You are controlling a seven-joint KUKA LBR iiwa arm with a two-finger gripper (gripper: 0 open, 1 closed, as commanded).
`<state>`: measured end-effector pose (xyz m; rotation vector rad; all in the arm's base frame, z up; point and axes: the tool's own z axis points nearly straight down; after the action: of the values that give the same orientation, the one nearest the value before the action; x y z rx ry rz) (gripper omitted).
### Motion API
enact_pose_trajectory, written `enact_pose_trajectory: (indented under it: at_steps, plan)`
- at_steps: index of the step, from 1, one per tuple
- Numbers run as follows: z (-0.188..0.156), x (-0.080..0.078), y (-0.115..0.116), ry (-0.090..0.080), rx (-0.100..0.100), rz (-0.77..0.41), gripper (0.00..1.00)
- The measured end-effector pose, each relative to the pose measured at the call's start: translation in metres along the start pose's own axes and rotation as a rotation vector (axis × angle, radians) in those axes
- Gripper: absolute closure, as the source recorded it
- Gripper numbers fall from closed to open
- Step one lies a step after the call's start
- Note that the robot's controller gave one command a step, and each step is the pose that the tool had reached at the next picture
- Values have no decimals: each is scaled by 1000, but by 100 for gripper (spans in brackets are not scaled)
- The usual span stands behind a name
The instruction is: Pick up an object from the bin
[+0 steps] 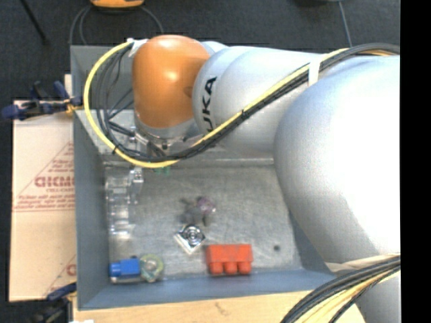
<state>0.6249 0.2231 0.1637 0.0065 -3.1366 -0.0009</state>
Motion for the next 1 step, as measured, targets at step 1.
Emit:
enact_pose_trajectory:
  at_steps: [1]
  plan:
    - [45, 8, -10, -19, -6, -5, 0]
